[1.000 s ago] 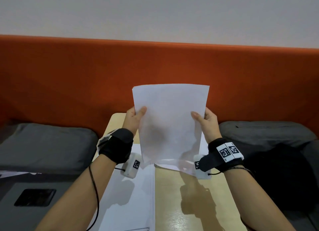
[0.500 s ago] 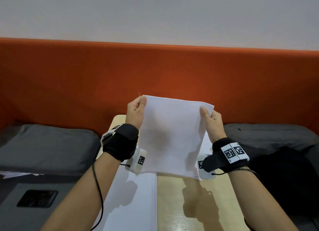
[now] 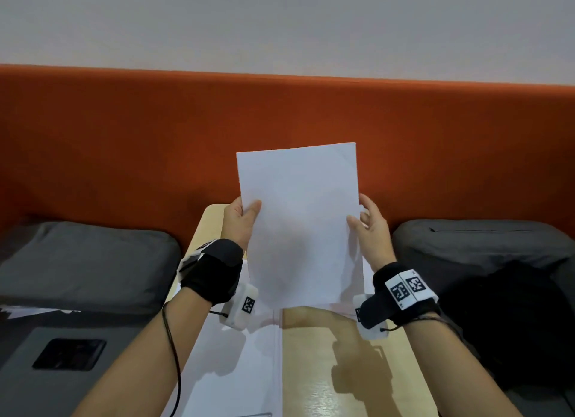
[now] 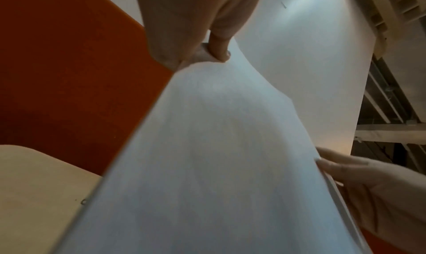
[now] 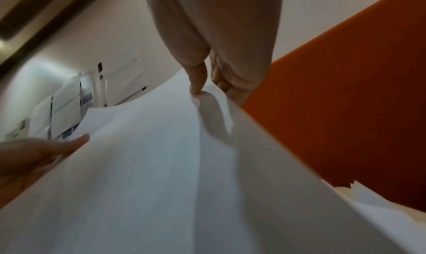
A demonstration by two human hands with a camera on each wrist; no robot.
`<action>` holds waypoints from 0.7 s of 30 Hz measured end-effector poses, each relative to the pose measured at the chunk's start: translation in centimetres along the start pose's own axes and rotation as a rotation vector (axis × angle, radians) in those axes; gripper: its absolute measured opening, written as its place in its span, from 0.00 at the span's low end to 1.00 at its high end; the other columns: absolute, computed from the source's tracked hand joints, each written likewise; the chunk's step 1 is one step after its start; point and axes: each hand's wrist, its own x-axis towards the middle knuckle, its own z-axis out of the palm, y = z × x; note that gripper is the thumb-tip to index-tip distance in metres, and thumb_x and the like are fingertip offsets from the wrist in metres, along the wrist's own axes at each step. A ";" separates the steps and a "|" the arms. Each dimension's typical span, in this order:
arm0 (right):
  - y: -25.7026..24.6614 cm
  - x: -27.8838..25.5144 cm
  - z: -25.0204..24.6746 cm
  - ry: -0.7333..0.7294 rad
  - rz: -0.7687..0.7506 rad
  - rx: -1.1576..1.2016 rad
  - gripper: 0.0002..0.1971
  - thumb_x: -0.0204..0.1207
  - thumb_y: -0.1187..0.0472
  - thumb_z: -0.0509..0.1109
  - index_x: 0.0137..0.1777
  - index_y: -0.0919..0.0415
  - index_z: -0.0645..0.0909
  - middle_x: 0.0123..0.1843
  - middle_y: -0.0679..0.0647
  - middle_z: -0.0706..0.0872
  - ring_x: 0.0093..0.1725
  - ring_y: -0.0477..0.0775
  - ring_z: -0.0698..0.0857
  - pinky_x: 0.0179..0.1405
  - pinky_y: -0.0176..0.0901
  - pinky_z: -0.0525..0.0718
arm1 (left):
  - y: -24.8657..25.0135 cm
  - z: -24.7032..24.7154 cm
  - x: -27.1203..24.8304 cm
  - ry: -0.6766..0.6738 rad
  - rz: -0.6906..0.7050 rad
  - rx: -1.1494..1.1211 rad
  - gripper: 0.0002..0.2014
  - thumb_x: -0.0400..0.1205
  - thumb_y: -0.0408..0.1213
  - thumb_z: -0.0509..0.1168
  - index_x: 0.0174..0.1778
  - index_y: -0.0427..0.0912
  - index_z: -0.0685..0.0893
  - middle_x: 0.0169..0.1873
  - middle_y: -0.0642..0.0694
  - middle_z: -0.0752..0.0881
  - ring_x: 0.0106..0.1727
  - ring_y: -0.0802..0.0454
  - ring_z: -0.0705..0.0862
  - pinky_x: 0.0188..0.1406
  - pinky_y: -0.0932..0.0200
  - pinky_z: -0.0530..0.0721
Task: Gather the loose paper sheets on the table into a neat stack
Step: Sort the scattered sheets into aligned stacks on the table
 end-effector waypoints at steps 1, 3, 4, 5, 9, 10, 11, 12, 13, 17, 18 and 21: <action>0.3 -0.5 0.4 -0.015 -0.007 -0.027 0.27 0.80 0.70 0.63 0.77 0.55 0.66 0.67 0.55 0.80 0.67 0.49 0.80 0.68 0.47 0.78 | 0.0 -0.1 0.1 0.020 0.004 -0.002 0.10 0.84 0.29 0.59 0.59 0.33 0.79 0.48 0.45 0.85 0.41 0.59 0.85 0.40 0.67 0.85; 0.6 -1.3 1.0 -0.031 -0.050 -0.071 0.27 0.80 0.74 0.60 0.78 0.58 0.66 0.63 0.42 0.79 0.65 0.39 0.78 0.68 0.37 0.77 | -0.1 -0.6 0.3 0.051 0.009 -0.016 0.10 0.84 0.29 0.58 0.59 0.33 0.79 0.45 0.48 0.85 0.39 0.62 0.86 0.38 0.69 0.85; 0.6 -1.5 1.2 -0.035 -0.060 -0.074 0.27 0.80 0.75 0.59 0.78 0.59 0.66 0.63 0.40 0.79 0.65 0.39 0.78 0.69 0.38 0.77 | -0.2 -0.8 0.4 0.060 0.010 -0.028 0.10 0.85 0.29 0.58 0.59 0.33 0.79 0.44 0.50 0.86 0.38 0.63 0.86 0.37 0.69 0.85; 0.3 -1.8 1.4 -0.035 -0.060 -0.056 0.27 0.80 0.75 0.59 0.78 0.59 0.66 0.64 0.41 0.79 0.66 0.41 0.79 0.70 0.42 0.77 | -0.2 -1.0 0.5 0.061 0.010 -0.043 0.10 0.85 0.29 0.58 0.59 0.33 0.79 0.44 0.51 0.86 0.38 0.63 0.86 0.37 0.69 0.85; 0.1 -1.5 1.3 0.030 -0.044 0.093 0.25 0.80 0.78 0.57 0.75 0.61 0.70 0.59 0.44 0.83 0.53 0.30 0.83 0.50 0.21 0.80 | -0.2 -1.6 0.7 -0.055 -0.030 -0.131 0.09 0.85 0.30 0.56 0.56 0.39 0.80 0.43 0.51 0.89 0.40 0.60 0.88 0.41 0.64 0.87; 0.2 -1.2 1.1 0.065 -0.029 0.141 0.25 0.80 0.78 0.57 0.75 0.61 0.71 0.61 0.50 0.84 0.55 0.36 0.84 0.49 0.22 0.80 | -0.1 -1.8 0.6 -0.117 -0.069 -0.153 0.09 0.85 0.30 0.56 0.56 0.41 0.81 0.41 0.53 0.90 0.40 0.60 0.88 0.39 0.63 0.87; 0.4 -0.9 0.9 0.104 -0.013 0.179 0.25 0.80 0.78 0.58 0.74 0.60 0.72 0.64 0.55 0.83 0.57 0.41 0.84 0.52 0.25 0.82 | -0.1 -1.9 0.4 -0.188 -0.122 -0.155 0.10 0.85 0.29 0.56 0.57 0.41 0.80 0.39 0.55 0.91 0.37 0.60 0.88 0.35 0.64 0.86; 0.6 -0.6 0.6 0.138 -0.008 0.205 0.25 0.80 0.78 0.58 0.74 0.58 0.72 0.65 0.56 0.83 0.58 0.44 0.84 0.57 0.30 0.82 | -0.2 -2.1 0.0 -0.259 -0.176 -0.136 0.11 0.85 0.29 0.56 0.59 0.41 0.79 0.37 0.55 0.90 0.35 0.60 0.87 0.32 0.65 0.86; 0.7 -0.3 0.3 0.165 -0.001 0.224 0.25 0.80 0.78 0.59 0.74 0.58 0.73 0.64 0.55 0.83 0.58 0.43 0.84 0.61 0.34 0.81 | -0.4 -2.3 -0.3 -0.321 -0.227 -0.116 0.12 0.85 0.29 0.55 0.61 0.40 0.78 0.36 0.55 0.90 0.33 0.60 0.87 0.31 0.65 0.85; 0.8 -0.2 -0.9 0.215 0.026 0.290 0.24 0.81 0.77 0.58 0.75 0.62 0.70 0.59 0.50 0.83 0.55 0.40 0.84 0.54 0.26 0.81 | -1.0 -3.0 -1.5 -0.449 -0.355 -0.145 0.14 0.84 0.29 0.56 0.63 0.44 0.79 0.39 0.51 0.91 0.33 0.55 0.88 0.33 0.62 0.88; 0.9 -0.2 -1.1 0.219 0.017 0.302 0.24 0.81 0.77 0.57 0.75 0.62 0.70 0.58 0.50 0.83 0.52 0.38 0.84 0.50 0.24 0.81 | -1.1 -3.0 -1.6 -0.470 -0.370 -0.140 0.15 0.84 0.28 0.57 0.62 0.45 0.79 0.40 0.50 0.91 0.35 0.55 0.89 0.35 0.61 0.88; 1.3 0.0 -1.2 0.250 0.005 0.296 0.24 0.80 0.78 0.57 0.75 0.62 0.71 0.60 0.53 0.84 0.48 0.34 0.86 0.48 0.24 0.82 | -1.4 -3.0 -2.1 -0.550 -0.422 -0.074 0.19 0.81 0.22 0.59 0.61 0.48 0.79 0.42 0.50 0.91 0.37 0.55 0.89 0.36 0.59 0.88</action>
